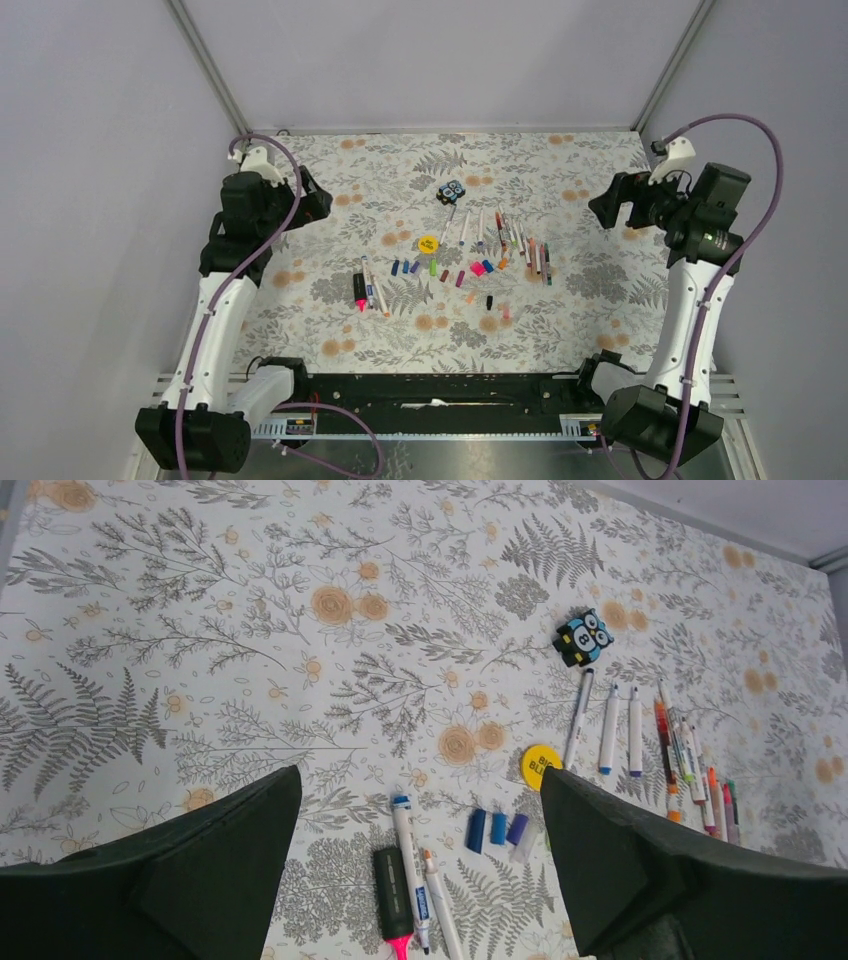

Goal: Open the pen caps
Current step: Reset both arms

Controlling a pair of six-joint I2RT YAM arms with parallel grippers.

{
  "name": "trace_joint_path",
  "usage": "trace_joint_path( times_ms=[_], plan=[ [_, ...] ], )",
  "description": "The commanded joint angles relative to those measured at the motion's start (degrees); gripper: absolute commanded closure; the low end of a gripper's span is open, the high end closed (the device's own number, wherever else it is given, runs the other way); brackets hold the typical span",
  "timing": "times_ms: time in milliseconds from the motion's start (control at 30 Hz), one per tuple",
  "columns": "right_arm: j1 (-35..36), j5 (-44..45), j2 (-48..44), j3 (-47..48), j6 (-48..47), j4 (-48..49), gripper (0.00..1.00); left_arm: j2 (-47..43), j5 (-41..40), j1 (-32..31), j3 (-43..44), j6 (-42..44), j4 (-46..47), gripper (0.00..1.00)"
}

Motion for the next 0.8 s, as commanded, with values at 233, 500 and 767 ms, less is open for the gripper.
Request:
trace_joint_path(
  times_ms=[233,500,767],
  plan=[
    [-0.09,-5.78,-7.0,9.75,15.41,-0.91,0.0,-2.74,7.9,1.08,7.98,0.37,-5.14,0.01],
    [-0.09,3.35,-12.35,3.87,20.08,4.01,0.0,-1.92,8.64,1.13,9.19,0.65,-5.7,0.01],
    [-0.1,4.64,-14.6,1.56,21.78,4.79,0.0,-3.71,8.08,1.14,9.16,0.36,-5.55,0.01]
  ],
)
